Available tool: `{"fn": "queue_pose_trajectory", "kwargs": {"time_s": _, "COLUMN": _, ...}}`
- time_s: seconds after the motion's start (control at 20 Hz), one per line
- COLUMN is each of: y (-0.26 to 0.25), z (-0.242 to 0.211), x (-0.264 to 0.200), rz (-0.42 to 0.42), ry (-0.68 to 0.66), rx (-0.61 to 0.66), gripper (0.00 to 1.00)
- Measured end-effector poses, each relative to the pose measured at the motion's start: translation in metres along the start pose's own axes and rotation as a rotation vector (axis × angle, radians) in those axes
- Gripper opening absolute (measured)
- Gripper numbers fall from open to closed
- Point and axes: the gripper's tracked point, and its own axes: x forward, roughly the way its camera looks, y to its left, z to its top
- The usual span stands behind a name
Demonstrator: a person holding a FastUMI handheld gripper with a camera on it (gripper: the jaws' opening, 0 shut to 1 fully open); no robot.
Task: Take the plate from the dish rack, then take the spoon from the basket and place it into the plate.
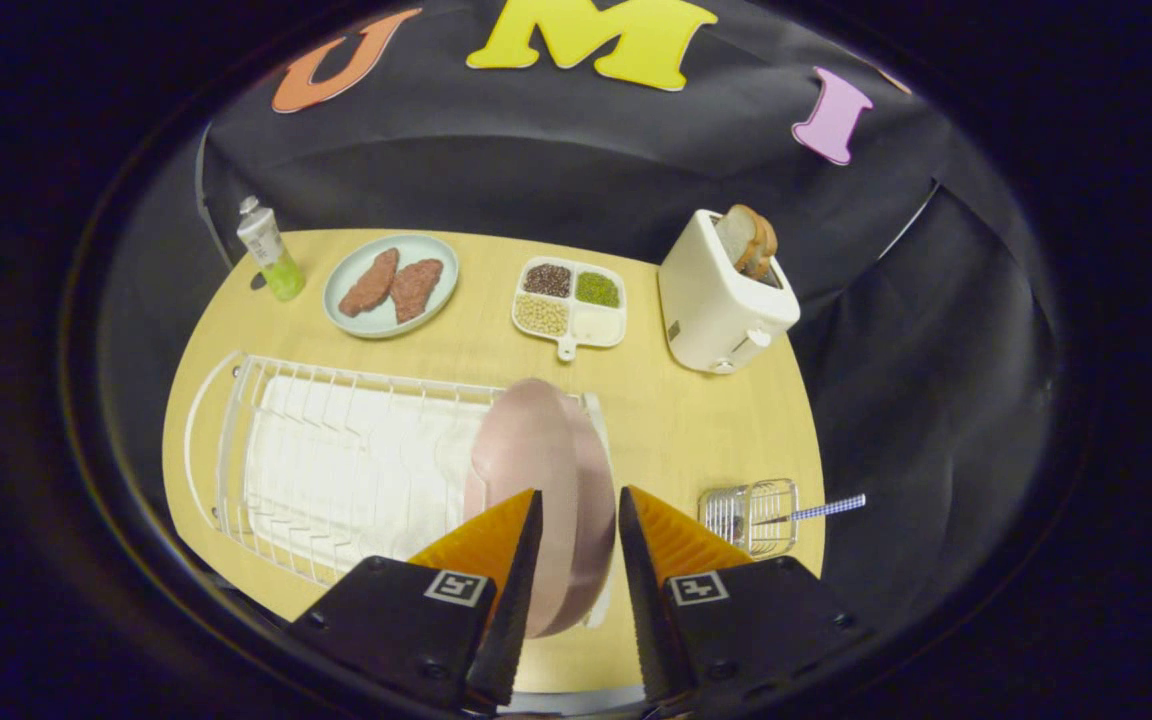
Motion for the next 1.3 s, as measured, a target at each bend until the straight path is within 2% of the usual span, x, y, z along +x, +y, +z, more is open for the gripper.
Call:
{"fn": "queue_pose_trajectory", "kwargs": {"time_s": 0.05, "y": -0.002, "z": -0.002, "x": 0.001, "rz": -0.016, "ry": 0.019, "rx": -0.001, "gripper": 0.45}}
{"fn": "queue_pose_trajectory", "kwargs": {"time_s": 0.25, "y": -0.002, "z": -0.007, "x": 0.002, "rz": -0.043, "ry": 0.044, "rx": -0.020, "gripper": 0.30}}
{"fn": "queue_pose_trajectory", "kwargs": {"time_s": 0.45, "y": -0.005, "z": -0.009, "x": -0.002, "rz": -0.109, "ry": 0.036, "rx": -0.010, "gripper": 0.21}}
{"fn": "queue_pose_trajectory", "kwargs": {"time_s": 0.65, "y": -0.009, "z": -0.005, "x": -0.012, "rz": -0.184, "ry": -0.024, "rx": 0.031, "gripper": 0.17}}
{"fn": "queue_pose_trajectory", "kwargs": {"time_s": 0.8, "y": -0.017, "z": 0.003, "x": -0.033, "rz": -0.311, "ry": -0.119, "rx": 0.039, "gripper": 0.16}}
{"fn": "queue_pose_trajectory", "kwargs": {"time_s": 0.9, "y": -0.018, "z": 0.007, "x": -0.045, "rz": -0.360, "ry": -0.179, "rx": 0.049, "gripper": 0.17}}
{"fn": "queue_pose_trajectory", "kwargs": {"time_s": 1.05, "y": -0.021, "z": 0.002, "x": -0.058, "rz": -0.361, "ry": -0.215, "rx": 0.060, "gripper": 0.17}}
{"fn": "queue_pose_trajectory", "kwargs": {"time_s": 1.3, "y": -0.030, "z": -0.029, "x": -0.085, "rz": -0.260, "ry": -0.247, "rx": 0.095, "gripper": 0.17}}
